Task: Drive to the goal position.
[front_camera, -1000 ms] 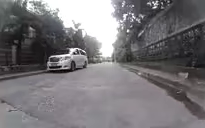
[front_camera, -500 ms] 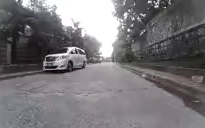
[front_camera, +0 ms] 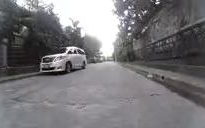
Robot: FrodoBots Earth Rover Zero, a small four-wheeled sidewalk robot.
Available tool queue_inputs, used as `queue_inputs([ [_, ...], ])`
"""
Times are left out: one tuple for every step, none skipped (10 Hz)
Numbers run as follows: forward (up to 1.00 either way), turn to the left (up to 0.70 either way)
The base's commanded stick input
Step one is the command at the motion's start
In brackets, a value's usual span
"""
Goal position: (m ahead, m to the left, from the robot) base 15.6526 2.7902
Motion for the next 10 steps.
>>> queue_inputs([
  [1.0, -0.1],
  [1.0, 0.01],
  [1.0, 0.01],
  [1.0, 0.01],
  [1.0, 0.01],
  [1.0, 0.01],
  [1.0, 0.01],
  [1.0, 0.01],
  [1.0, 0.01],
  [1.0, 0.01],
])
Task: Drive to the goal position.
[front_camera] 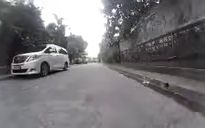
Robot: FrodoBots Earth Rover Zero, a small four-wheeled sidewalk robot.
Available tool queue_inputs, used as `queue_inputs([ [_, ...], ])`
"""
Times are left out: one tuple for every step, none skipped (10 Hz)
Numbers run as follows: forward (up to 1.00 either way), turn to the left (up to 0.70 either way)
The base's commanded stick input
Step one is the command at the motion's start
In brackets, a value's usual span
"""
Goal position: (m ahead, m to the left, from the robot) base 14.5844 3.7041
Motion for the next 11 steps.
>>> queue_inputs([
  [1.0, 0.01],
  [1.0, 0.01],
  [1.0, 0.01],
  [1.0, 0.01],
  [1.0, 0.01],
  [1.0, 0.01],
  [1.0, 0.01],
  [1.0, 0.01],
  [1.0, -0.18],
  [1.0, -0.39],
  [1.0, -0.36],
])
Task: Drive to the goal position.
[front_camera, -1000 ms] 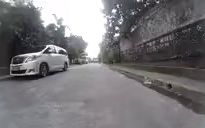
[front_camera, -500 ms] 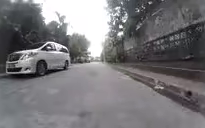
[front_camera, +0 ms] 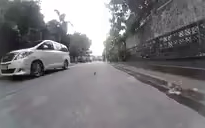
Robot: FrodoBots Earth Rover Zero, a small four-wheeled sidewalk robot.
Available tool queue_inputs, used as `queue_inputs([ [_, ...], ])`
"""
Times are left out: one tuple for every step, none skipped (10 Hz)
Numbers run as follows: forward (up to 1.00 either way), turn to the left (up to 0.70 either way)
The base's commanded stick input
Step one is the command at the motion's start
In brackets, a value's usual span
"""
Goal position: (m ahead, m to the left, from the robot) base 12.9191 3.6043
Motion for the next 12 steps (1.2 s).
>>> queue_inputs([
  [1.0, -0.05],
  [1.0, 0.01],
  [1.0, 0.01],
  [1.0, 0.01],
  [1.0, 0.01],
  [1.0, 0.01],
  [1.0, 0.01],
  [1.0, 0.01],
  [1.0, 0.01],
  [1.0, 0.01],
  [1.0, 0.01],
  [1.0, 0.01],
])
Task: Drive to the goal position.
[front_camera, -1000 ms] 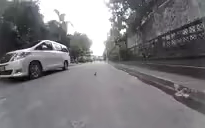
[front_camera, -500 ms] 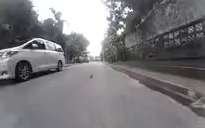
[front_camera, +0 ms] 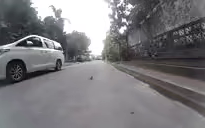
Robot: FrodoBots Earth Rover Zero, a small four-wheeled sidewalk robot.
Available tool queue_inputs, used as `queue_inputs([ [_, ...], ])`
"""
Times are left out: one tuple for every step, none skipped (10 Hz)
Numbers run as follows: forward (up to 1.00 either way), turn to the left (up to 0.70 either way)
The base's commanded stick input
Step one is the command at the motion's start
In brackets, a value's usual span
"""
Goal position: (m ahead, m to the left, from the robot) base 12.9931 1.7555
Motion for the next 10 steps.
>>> queue_inputs([
  [1.0, 0.01],
  [1.0, 0.01],
  [1.0, 0.01],
  [1.0, 0.01],
  [1.0, 0.01],
  [1.0, 0.01],
  [1.0, 0.01],
  [1.0, -0.15],
  [1.0, -0.39],
  [1.0, -0.39],
])
